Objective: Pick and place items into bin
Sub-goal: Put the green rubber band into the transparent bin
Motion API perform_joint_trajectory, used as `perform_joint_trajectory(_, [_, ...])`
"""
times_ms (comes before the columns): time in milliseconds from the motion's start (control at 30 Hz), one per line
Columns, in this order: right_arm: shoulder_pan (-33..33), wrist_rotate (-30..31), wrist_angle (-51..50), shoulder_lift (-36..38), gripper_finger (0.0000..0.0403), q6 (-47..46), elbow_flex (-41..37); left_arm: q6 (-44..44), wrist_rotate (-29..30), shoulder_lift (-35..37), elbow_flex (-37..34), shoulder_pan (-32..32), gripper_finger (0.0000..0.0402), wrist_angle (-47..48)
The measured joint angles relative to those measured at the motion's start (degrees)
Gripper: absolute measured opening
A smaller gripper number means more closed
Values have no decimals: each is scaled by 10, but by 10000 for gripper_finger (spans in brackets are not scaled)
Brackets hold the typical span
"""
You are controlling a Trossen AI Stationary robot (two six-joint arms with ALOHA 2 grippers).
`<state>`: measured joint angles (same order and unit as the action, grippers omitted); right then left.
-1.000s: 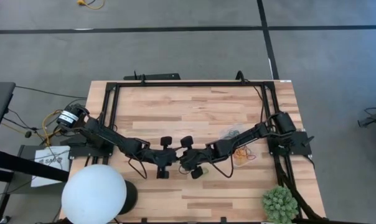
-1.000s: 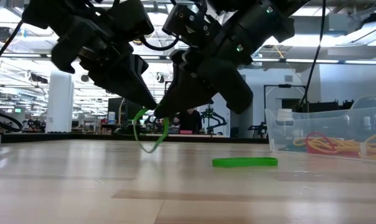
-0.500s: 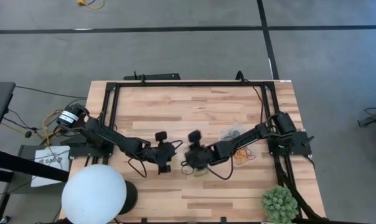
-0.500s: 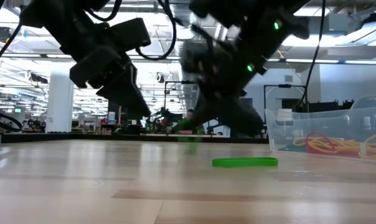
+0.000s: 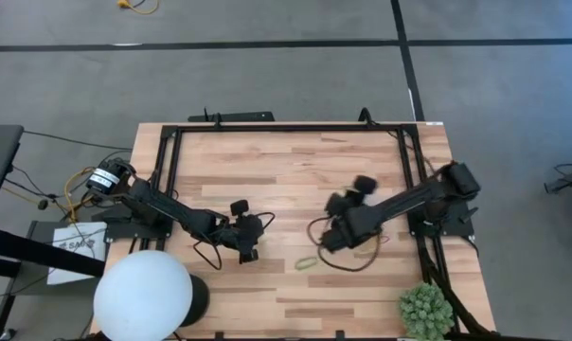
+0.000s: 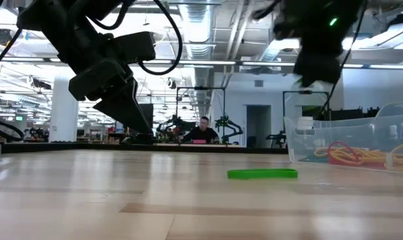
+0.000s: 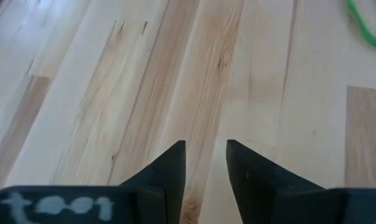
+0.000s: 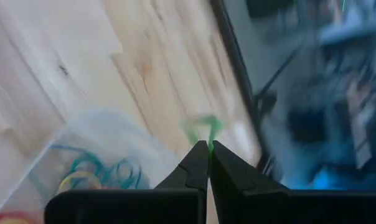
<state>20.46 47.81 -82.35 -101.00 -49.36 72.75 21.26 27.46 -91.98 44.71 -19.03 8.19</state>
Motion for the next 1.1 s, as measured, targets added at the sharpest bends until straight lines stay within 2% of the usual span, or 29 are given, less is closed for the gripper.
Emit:
perform_joint_trajectory(100, [26, -33, -49, 38, 2, -140, -14, 0, 0, 0, 0, 0, 107, -1])
perform_joint_trajectory(233, [69, -61, -14, 79, 1, -170, -63, 0, -1, 0, 0, 0, 107, 0])
perform_joint_trajectory(400, [96, -75, 66, 114, 1, -136, -123, 0, -1, 0, 0, 0, 107, 0])
perform_joint_trajectory(500, [86, -68, 90, 125, 1, -118, -151, 1, -1, 0, 0, 0, 107, 0])
perform_joint_trajectory(633, [55, -67, 97, 130, 6, -137, -184, 17, -1, 0, 0, 0, 107, 0])
perform_joint_trajectory(833, [9, -134, 151, 130, 40, -131, -208, 20, -1, 0, 0, 0, 107, -1])
perform_joint_trajectory(1100, [-21, -147, 245, 126, 67, 11, -208, 20, -1, 0, 0, 0, 107, -2])
